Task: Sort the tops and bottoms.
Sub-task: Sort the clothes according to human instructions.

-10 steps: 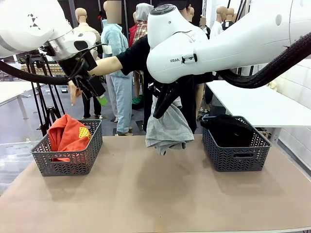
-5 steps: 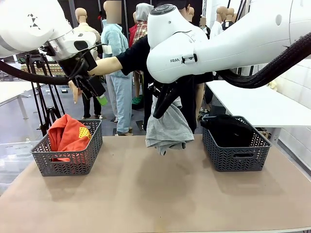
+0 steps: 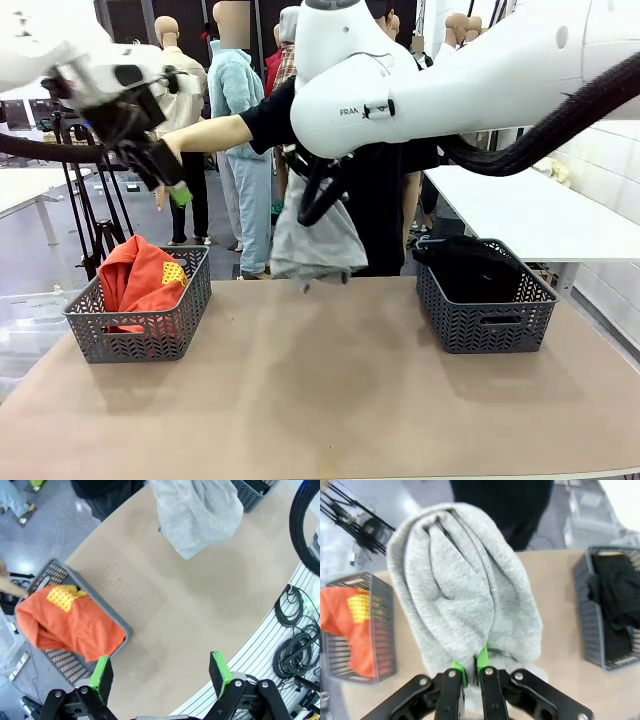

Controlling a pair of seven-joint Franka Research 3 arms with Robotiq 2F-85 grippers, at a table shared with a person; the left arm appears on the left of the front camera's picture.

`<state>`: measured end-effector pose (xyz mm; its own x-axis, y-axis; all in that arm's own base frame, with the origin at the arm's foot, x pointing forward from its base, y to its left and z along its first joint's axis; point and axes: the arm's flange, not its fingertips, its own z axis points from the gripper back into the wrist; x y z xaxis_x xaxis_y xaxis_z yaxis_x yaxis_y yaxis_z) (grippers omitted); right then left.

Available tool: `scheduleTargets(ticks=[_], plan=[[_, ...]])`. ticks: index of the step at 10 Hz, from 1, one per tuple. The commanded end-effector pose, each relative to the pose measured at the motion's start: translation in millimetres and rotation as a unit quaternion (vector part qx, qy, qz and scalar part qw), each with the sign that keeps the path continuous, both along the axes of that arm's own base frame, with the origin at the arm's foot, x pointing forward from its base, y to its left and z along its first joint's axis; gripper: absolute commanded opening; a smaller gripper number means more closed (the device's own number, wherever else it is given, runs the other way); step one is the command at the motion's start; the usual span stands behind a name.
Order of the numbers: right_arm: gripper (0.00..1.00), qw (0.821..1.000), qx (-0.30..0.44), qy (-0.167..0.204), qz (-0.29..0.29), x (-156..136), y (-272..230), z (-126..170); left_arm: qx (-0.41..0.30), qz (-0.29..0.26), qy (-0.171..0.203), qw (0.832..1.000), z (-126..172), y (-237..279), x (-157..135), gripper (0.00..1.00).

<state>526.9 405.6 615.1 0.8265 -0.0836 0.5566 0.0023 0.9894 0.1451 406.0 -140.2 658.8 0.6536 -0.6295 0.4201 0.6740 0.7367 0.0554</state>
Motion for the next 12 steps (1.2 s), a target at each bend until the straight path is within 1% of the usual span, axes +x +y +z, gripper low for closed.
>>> scheduleTargets(ticks=[1, 2, 3, 4, 6, 7, 8, 9, 10, 11, 12], plan=[[0.00, 0.999, 0.030, -0.014, 0.025, 14.8, 22.8, 18.5, 0.006, 0.022, -0.008, 1.000, 3.9, 47.0, -25.7, 1.00], [0.00, 0.998, 0.053, -0.014, 0.041, 24.5, 33.2, 24.1, 0.002, 0.040, -0.013, 0.999, 6.2, 66.7, -33.0, 1.00], [0.00, 0.993, 0.064, 0.009, 0.103, 33.8, 41.9, 26.2, -0.004, 0.059, -0.015, 0.998, 6.6, 82.9, -39.2, 1.00], [0.00, 0.999, 0.031, -0.020, 0.017, 7.2, 20.7, 22.4, -0.010, 0.073, -0.024, 0.997, 9.1, 97.0, -48.4, 1.00], [0.00, 0.999, 0.031, -0.020, 0.017, 7.2, 20.7, 22.4, 0.000, 0.088, -0.034, 0.996, 11.8, 115.1, -54.1, 1.00], [0.00, 0.999, 0.031, -0.020, 0.017, 7.2, 20.7, 22.4, 0.002, 0.086, -0.029, 0.996, 13.1, 118.6, -55.6, 1.00], [0.00, 0.998, 0.040, -0.014, 0.037, 16.0, 26.1, 21.1, 0.002, 0.082, -0.032, 0.996, 14.4, 116.9, -53.7, 1.00], [0.00, 0.992, 0.100, -0.016, 0.075, 36.5, 55.5, 25.4, 0.000, 0.077, -0.034, 0.996, 14.8, 113.6, -55.0, 1.00], [0.00, 0.989, 0.113, -0.013, 0.099, 52.3, 80.9, 31.9, -0.001, 0.072, -0.030, 0.997, 14.2, 113.1, -56.6, 1.00], [0.00, 0.984, 0.126, -0.009, 0.127, 64.7, 104.6, 42.4, -0.004, 0.087, -0.028, 0.996, 17.5, 115.8, -54.0, 1.00], [0.00, 0.980, 0.129, -0.002, 0.151, 76.7, 127.6, 50.0, -0.004, 0.087, -0.028, 0.996, 17.5, 115.8, -54.0, 1.00]])
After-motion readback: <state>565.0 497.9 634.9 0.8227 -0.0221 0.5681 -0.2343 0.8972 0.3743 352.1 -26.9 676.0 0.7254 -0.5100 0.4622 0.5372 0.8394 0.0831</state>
